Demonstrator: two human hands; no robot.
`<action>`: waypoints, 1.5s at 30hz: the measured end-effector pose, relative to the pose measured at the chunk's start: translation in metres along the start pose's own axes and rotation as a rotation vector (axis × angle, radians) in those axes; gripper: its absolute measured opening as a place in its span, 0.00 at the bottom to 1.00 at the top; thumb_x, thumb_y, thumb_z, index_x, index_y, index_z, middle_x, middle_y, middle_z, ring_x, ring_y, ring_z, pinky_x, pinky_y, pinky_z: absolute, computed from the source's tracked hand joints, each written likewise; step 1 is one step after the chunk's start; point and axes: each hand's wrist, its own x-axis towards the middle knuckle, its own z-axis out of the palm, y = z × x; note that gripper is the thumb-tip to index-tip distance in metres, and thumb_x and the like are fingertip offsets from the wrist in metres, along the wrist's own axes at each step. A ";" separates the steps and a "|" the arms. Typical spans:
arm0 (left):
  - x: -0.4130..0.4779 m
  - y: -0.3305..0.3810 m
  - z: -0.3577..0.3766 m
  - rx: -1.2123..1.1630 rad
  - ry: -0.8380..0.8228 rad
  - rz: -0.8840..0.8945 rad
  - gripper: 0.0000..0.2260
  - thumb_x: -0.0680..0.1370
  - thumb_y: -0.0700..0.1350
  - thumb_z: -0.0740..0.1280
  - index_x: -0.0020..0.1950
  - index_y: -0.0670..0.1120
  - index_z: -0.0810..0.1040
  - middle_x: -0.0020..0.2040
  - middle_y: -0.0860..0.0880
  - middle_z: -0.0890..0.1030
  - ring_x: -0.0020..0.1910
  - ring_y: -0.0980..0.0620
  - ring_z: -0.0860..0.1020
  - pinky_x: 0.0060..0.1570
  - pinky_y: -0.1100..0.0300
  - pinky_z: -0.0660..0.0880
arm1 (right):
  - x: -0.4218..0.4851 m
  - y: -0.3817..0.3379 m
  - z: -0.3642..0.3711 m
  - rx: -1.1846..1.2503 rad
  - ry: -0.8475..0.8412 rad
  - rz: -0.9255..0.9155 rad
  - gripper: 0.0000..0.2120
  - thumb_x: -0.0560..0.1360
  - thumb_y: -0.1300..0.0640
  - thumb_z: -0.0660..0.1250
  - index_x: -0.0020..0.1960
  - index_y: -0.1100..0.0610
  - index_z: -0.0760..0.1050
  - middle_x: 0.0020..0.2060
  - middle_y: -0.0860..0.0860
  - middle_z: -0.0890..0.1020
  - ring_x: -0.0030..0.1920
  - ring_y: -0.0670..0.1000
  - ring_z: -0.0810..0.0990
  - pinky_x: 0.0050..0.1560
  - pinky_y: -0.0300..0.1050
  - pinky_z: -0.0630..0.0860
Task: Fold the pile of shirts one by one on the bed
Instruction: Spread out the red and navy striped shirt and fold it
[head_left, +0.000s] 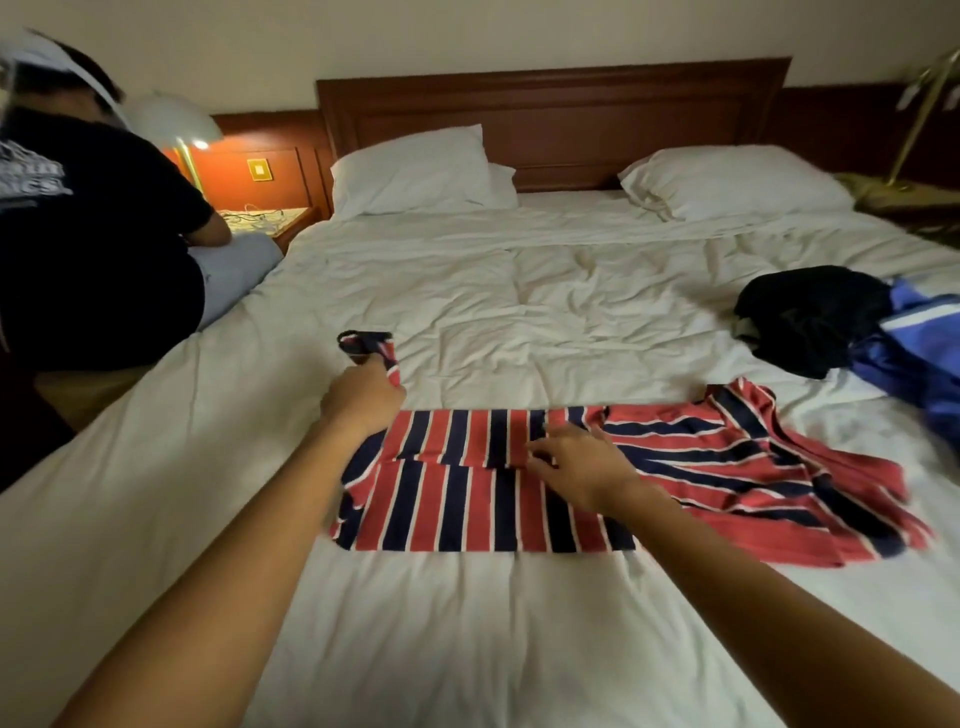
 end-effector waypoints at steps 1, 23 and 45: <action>-0.005 0.031 0.006 0.019 -0.032 0.058 0.18 0.80 0.49 0.63 0.67 0.43 0.71 0.59 0.39 0.79 0.56 0.38 0.78 0.50 0.52 0.74 | -0.008 0.013 -0.010 0.032 0.135 0.025 0.20 0.82 0.45 0.55 0.70 0.47 0.73 0.71 0.50 0.73 0.72 0.54 0.69 0.73 0.56 0.60; -0.065 0.026 0.120 -0.046 -0.169 0.211 0.29 0.81 0.67 0.52 0.80 0.58 0.56 0.82 0.52 0.48 0.80 0.47 0.52 0.76 0.43 0.53 | -0.056 0.006 0.013 0.207 0.031 0.330 0.30 0.78 0.37 0.60 0.77 0.42 0.58 0.68 0.60 0.67 0.60 0.63 0.77 0.61 0.55 0.76; 0.007 0.043 0.133 -0.074 0.052 0.461 0.22 0.84 0.55 0.56 0.77 0.49 0.66 0.78 0.48 0.63 0.76 0.46 0.63 0.74 0.48 0.61 | 0.040 0.012 0.006 -0.064 0.088 0.043 0.28 0.83 0.39 0.49 0.80 0.48 0.55 0.79 0.56 0.56 0.79 0.57 0.53 0.77 0.58 0.52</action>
